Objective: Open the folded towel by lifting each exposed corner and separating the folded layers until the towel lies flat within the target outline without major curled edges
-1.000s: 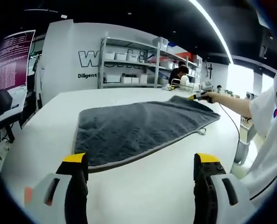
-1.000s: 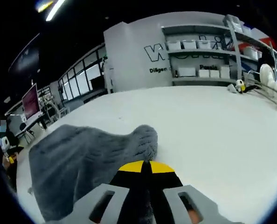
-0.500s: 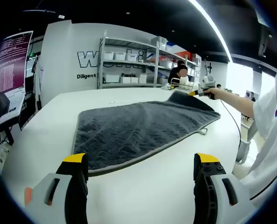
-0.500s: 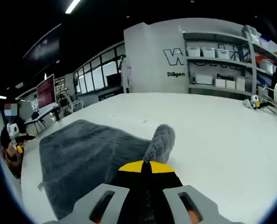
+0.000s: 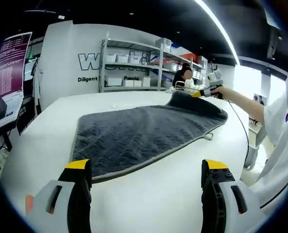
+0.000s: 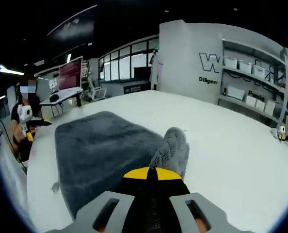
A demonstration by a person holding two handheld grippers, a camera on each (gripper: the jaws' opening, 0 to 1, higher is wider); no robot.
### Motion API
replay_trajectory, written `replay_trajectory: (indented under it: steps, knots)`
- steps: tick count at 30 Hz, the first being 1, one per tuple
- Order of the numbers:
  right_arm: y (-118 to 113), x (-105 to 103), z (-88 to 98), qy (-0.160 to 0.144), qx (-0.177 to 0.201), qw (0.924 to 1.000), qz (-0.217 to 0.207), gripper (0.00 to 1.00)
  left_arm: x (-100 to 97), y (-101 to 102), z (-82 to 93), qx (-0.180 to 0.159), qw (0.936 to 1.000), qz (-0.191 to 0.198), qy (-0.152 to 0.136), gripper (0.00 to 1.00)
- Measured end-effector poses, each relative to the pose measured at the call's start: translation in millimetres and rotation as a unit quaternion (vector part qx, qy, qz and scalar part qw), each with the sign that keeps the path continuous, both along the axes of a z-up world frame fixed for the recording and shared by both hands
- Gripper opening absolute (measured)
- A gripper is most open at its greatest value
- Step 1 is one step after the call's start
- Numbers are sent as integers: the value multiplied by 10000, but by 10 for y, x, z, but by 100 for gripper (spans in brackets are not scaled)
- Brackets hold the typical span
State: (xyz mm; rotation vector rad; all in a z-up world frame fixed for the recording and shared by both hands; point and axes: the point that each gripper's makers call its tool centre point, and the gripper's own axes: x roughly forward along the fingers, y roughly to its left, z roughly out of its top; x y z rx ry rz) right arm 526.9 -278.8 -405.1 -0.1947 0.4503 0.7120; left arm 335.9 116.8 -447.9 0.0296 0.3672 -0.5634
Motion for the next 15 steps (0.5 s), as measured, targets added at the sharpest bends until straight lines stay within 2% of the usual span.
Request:
replay_trajectory:
  steps: [2, 4, 5, 7, 10, 13, 15]
  knots:
    - [115, -62, -11, 3, -91, 9999, 145, 0, -1, 11, 3, -10, 10000, 20, 0, 93]
    - [227, -135, -43, -64, -397, 9985, 363, 0, 0, 20, 5, -22, 10000, 41, -1, 93]
    - [267, -168, -79, -123, -697, 9964, 473, 0, -1, 21, 4, -24, 10000, 43, 2, 93]
    - [364, -241, -165, -256, -1302, 9884, 742, 0, -2, 18, -5, -12, 10000, 39, 20, 92]
    - [521, -360, -330, -298, -1927, 9743, 1124, 0, -3, 6, -16, 22, 10000, 26, 35, 92]
    - [591, -403, -509, -214, -2323, 9653, 1172, 0, -4, -17, -10, -11, 10000, 16, 26, 92]
    - [662, -429, -618, -129, -2358, 9640, 1219, 0, -6, -36, -11, -16, 10000, 0, 29, 92]
